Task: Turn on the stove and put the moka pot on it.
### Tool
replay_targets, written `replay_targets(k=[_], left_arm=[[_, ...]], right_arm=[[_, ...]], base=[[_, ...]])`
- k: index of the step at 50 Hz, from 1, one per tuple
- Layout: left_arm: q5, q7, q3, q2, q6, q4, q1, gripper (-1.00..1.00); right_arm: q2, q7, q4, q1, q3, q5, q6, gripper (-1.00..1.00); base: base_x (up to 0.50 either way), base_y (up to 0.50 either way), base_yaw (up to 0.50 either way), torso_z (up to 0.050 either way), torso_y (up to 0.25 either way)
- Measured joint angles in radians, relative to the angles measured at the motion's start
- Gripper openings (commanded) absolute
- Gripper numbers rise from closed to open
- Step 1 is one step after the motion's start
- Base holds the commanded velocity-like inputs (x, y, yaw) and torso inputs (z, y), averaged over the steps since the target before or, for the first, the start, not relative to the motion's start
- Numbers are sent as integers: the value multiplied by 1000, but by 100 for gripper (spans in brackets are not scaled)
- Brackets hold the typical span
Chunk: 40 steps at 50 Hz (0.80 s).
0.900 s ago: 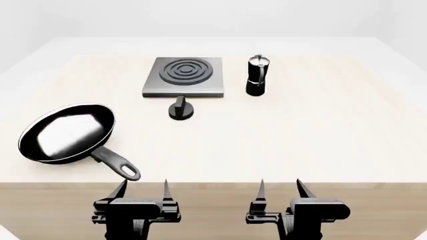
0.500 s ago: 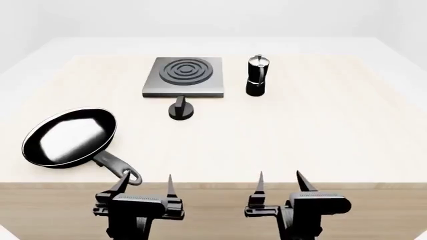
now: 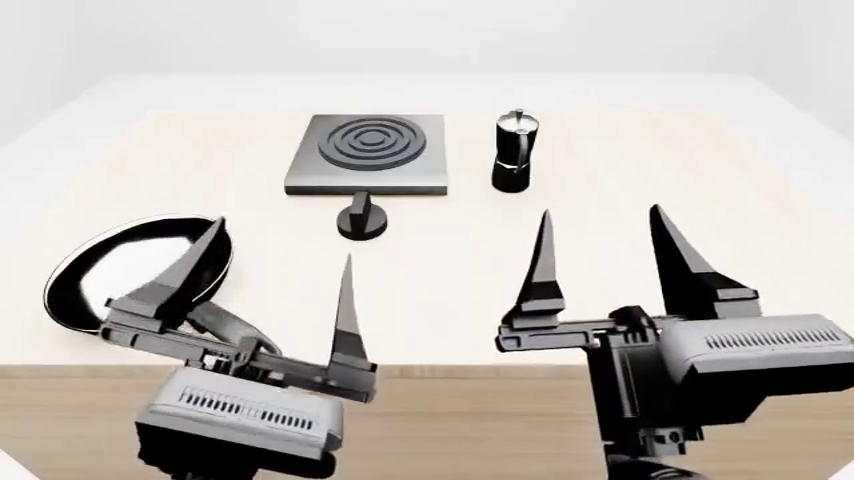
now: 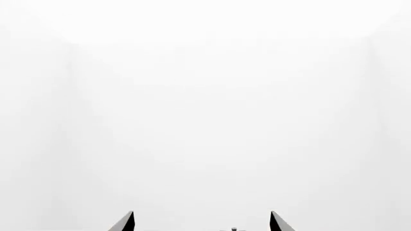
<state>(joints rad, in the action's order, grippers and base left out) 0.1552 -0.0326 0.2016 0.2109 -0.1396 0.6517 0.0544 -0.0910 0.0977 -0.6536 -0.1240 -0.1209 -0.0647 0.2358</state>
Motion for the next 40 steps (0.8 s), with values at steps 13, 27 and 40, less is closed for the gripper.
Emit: replay_targets(k=[13,27,40], left_arm=[[55,-14,-17,31,1,185,-12,100],[78,-4,-78,34,-17,325,-33,100],[59,167,-242,-129,51,376,-71,100]], right_arm=[[-21,23,-166,-27,-12,-19,46,100],[-46,44,-255,-44,-13,-34,74,100],[-68,59,-288,-39,-8,-46,70,100]], base=[[0,0,0,0,0],[0,0,0,0,0],[0,0,0,38,0]])
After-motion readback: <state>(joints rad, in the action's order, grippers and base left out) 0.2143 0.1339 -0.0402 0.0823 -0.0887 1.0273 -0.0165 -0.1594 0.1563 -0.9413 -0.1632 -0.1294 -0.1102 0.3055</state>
